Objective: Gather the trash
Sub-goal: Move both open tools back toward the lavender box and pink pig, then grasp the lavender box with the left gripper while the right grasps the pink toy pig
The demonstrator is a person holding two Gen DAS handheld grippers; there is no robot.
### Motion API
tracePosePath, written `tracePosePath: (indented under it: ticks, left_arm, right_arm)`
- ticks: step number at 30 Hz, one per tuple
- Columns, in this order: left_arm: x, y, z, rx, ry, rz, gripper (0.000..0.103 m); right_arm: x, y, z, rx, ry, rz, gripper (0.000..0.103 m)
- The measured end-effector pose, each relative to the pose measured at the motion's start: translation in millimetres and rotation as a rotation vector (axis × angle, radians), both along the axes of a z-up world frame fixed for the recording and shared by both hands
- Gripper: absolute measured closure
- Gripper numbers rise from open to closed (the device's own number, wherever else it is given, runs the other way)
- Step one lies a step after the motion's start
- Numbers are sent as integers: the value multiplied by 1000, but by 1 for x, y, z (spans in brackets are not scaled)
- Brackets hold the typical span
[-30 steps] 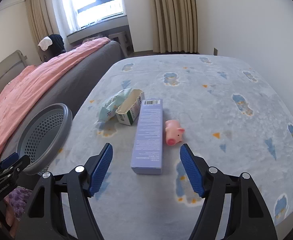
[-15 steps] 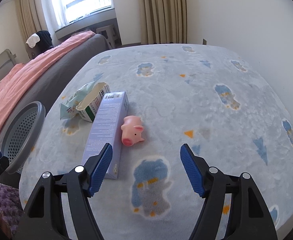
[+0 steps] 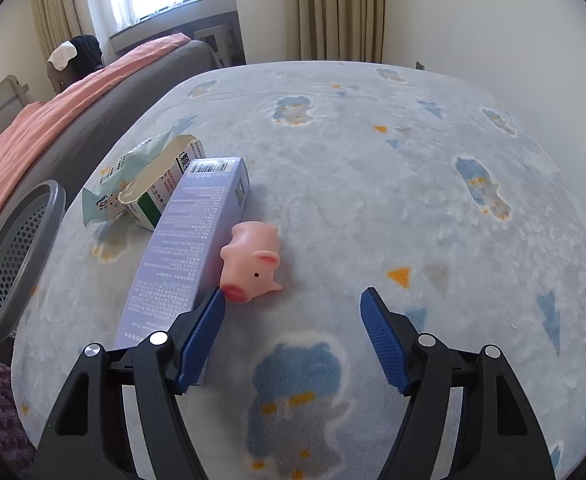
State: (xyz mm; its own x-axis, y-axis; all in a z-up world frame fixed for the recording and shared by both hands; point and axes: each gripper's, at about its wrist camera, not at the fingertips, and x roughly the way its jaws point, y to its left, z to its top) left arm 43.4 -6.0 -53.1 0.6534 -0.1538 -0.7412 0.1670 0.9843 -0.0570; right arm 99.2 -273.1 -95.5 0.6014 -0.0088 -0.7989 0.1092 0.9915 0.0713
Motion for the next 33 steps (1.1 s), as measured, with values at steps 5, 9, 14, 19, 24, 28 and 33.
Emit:
tracePosePath:
  ticks: [5, 9, 14, 19, 24, 28, 33]
  left_arm:
    - [1, 0, -1, 3, 3, 0, 31]
    - [2, 0, -2, 5, 8, 1, 31]
    - [3, -4, -3, 11, 10, -3, 31]
    - [3, -9, -4, 19, 12, -11, 31]
    - [3, -14, -5, 24, 15, -19, 31]
    - [4, -19, -3, 24, 12, -24, 31]
    - [7, -31, -1, 23, 14, -42, 31]
  right_arm:
    - [8, 5, 1, 7, -4, 12, 34]
    - [15, 8, 0, 17, -5, 18, 34]
    - [22, 11, -2, 26, -5, 23, 34]
    - [29, 14, -6, 22, 1, 36, 36]
    - [33, 18, -7, 39, 0, 67, 55]
    - [29, 21, -5, 26, -14, 74, 58]
    - [19, 8, 4, 71, -42, 44, 58]
